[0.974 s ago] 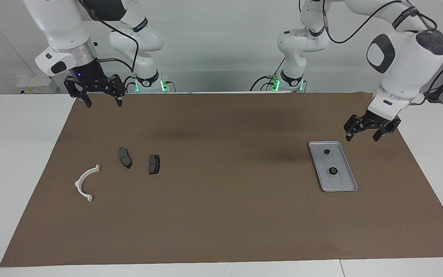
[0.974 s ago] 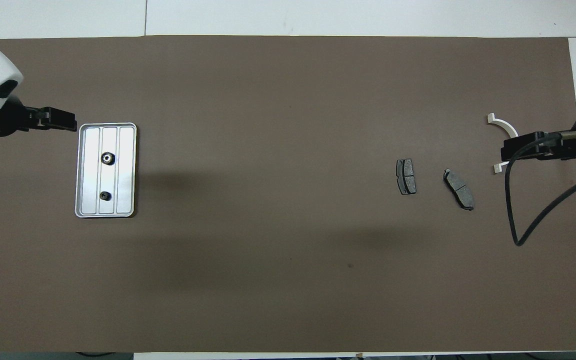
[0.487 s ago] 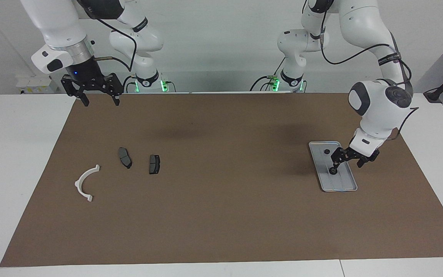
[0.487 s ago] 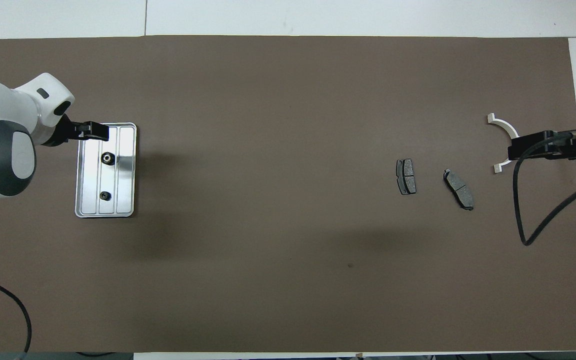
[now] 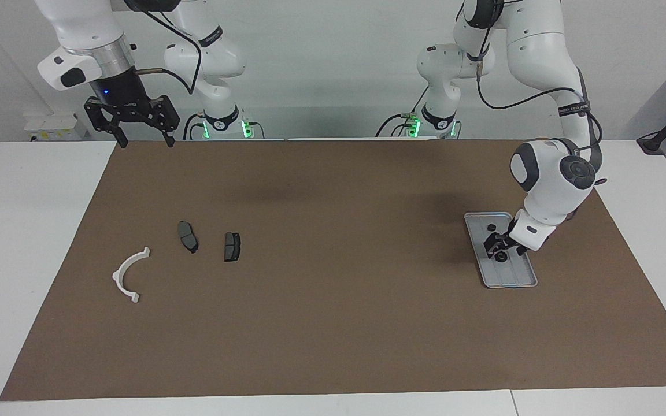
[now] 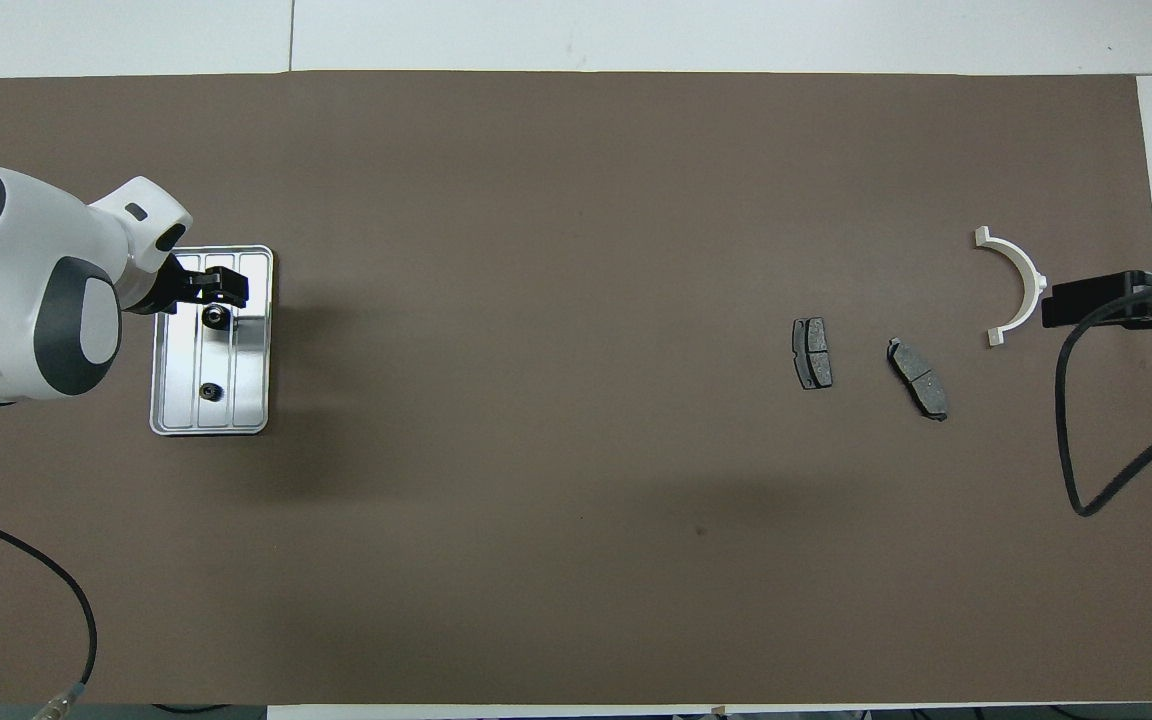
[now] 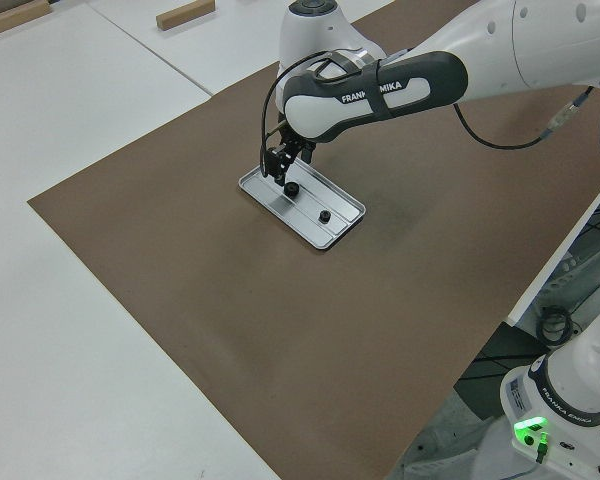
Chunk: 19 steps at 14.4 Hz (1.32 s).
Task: Place bearing gear from tray to pile
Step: 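Lower the left gripper and grasp the black bearing on the tray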
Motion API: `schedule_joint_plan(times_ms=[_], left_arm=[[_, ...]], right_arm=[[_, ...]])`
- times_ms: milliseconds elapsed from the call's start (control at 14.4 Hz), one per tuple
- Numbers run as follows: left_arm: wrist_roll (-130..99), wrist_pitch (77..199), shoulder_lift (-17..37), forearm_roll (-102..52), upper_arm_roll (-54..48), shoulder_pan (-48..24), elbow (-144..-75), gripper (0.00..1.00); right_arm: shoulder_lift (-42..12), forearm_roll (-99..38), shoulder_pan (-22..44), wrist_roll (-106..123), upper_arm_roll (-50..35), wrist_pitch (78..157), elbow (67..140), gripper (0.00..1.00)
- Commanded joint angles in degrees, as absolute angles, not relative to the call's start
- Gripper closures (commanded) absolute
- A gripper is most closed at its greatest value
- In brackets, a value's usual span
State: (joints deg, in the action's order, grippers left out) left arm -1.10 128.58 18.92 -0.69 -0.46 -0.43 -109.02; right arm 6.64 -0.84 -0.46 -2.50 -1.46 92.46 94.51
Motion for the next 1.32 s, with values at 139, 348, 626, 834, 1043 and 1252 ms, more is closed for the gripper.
schedule_joint_plan(times_ms=[139, 348, 626, 834, 1043, 1252], left_arm=[[-2.46, 131.91, 18.81, -1.32, -0.09, -0.53, -112.49, 0.12], [-2.46, 132.89, 18.81, -1.32, -0.09, -0.44, -113.29, 0.12], [-2.46, 133.24, 18.9, -1.32, -0.09, -0.26, -113.73, 0.18], [-2.46, 133.42, 18.9, -1.32, -0.09, -0.26, -114.17, 0.2], [-2.46, 134.12, 18.9, -1.32, -0.09, -0.26, -114.52, 0.32], [-2.46, 134.03, 18.9, -1.32, -0.09, -0.18, -114.61, 0.45]], right_arm=[[7.47, -1.76, -1.32, -0.79, -1.85, 91.41, 95.01, 0.0], [7.91, -1.76, -1.49, -0.44, -1.85, 91.32, 95.88, 0.0], [8.09, -1.76, -0.88, -0.18, -1.85, 90.79, 96.06, 0.0], [8.17, -1.76, -1.14, -0.18, -1.85, 90.79, 96.15, 0.0], [8.17, -1.76, -1.14, 0.26, -1.85, 90.79, 96.15, 0.0], [8.17, -1.76, -1.41, 2.02, -1.85, 90.97, 96.15, 0.01]])
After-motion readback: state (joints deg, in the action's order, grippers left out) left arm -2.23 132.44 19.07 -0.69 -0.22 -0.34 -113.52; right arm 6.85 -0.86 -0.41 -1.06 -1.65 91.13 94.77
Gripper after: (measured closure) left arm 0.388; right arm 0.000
